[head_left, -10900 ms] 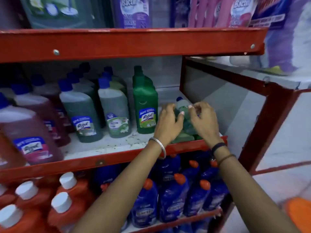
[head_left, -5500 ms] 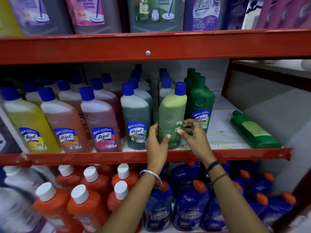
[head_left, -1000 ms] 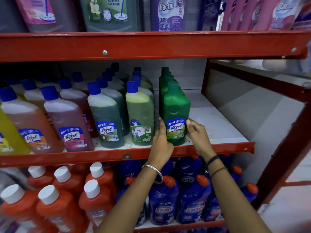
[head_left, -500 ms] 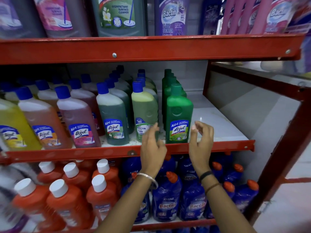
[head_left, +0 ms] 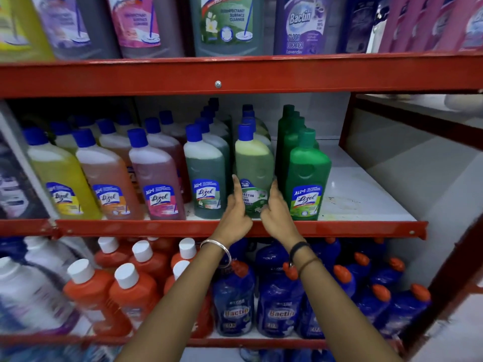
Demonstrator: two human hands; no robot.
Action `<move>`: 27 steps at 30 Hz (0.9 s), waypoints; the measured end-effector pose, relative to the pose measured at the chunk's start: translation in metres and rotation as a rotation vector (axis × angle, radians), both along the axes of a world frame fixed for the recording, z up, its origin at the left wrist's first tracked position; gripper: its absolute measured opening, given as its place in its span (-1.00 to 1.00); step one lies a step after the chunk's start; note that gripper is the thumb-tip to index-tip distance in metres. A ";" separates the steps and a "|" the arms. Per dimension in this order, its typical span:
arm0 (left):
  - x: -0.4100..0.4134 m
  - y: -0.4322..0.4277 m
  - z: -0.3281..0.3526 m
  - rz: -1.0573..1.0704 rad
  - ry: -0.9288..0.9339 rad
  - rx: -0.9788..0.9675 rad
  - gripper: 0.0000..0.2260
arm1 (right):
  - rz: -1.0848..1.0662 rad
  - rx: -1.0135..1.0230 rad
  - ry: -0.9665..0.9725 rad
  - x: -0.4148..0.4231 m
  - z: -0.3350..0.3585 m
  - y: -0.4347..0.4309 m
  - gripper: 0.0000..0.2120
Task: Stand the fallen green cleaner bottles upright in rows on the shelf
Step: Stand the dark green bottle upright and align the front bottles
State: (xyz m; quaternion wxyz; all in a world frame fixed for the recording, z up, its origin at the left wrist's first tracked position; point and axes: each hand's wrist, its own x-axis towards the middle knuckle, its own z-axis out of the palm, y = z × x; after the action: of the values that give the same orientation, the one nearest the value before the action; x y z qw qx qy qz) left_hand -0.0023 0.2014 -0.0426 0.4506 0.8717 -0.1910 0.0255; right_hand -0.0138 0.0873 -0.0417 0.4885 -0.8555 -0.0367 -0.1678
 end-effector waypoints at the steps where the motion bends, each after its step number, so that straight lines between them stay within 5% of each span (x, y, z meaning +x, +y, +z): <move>1: -0.003 0.001 0.001 0.006 0.004 0.030 -0.10 | -0.012 -0.007 0.003 0.000 0.001 0.000 -0.27; 14: -0.018 0.011 -0.014 -0.009 -0.167 0.134 -0.04 | -0.082 -0.057 -0.041 -0.019 -0.013 -0.002 -0.39; 18: -0.024 0.028 -0.011 0.086 -0.159 -0.136 -0.23 | -0.419 0.007 -0.261 -0.037 -0.018 0.026 -0.58; 21: -0.019 0.050 -0.014 0.290 -0.305 -0.295 -0.29 | -0.321 0.067 -0.463 -0.045 -0.019 0.063 -0.62; 27: 0.010 0.079 -0.007 0.182 -0.083 -0.167 -0.20 | -0.088 -0.022 -0.133 -0.004 -0.015 0.101 -0.45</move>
State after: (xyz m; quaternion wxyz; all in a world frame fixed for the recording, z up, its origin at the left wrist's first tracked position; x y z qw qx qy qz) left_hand 0.0079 0.2799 -0.0498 0.5092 0.8431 -0.1266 0.1181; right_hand -0.0175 0.1885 -0.0570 0.4675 -0.8486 -0.0334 -0.2453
